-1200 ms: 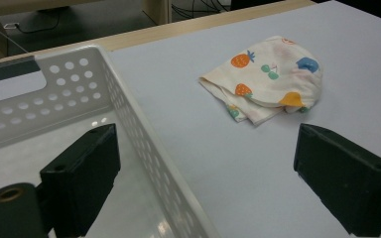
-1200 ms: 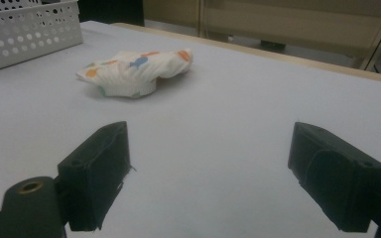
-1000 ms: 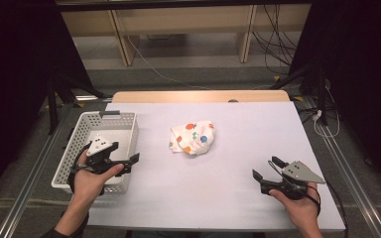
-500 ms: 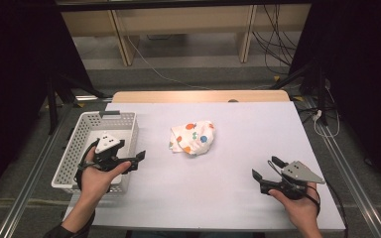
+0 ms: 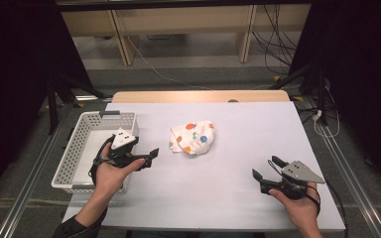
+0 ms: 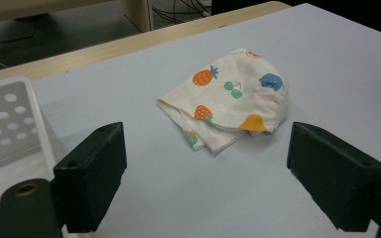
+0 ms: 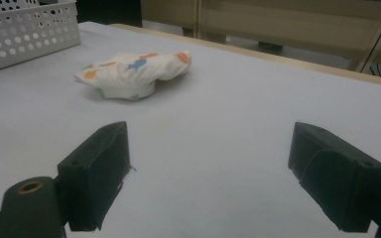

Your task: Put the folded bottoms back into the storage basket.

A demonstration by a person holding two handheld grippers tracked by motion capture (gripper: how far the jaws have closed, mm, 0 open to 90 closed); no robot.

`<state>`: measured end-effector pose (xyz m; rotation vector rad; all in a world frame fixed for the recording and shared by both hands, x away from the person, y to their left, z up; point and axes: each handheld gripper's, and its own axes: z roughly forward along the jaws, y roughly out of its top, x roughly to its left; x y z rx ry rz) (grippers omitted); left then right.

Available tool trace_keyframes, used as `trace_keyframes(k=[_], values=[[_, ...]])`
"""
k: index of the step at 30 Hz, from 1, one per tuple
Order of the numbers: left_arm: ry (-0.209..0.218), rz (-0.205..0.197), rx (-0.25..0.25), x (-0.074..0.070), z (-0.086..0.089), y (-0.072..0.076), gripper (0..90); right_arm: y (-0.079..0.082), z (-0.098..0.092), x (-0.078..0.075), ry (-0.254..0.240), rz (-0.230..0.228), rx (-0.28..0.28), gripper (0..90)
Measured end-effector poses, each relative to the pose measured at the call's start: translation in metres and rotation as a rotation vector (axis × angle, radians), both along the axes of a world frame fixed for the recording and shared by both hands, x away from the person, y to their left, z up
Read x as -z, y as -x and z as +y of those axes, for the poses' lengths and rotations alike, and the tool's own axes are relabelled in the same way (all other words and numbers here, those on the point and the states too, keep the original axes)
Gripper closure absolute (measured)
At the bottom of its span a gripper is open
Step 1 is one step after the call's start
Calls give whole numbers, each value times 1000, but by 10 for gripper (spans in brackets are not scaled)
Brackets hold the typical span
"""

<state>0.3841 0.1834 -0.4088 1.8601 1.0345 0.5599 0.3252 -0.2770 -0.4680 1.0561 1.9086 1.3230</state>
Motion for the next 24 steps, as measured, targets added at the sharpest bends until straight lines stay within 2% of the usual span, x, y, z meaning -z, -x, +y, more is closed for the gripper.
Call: trace_keyframes(k=[4,14,24], values=[[-15,5,9,1,-10,-5,154,0,0,0,3,0,1,169],[-12,27,19,6,-31,-17,179,0,-1,-1,4,0,1,170],[-28,48,10,14,-47,-31,196,0,-1,-1,-3,1,5,170]])
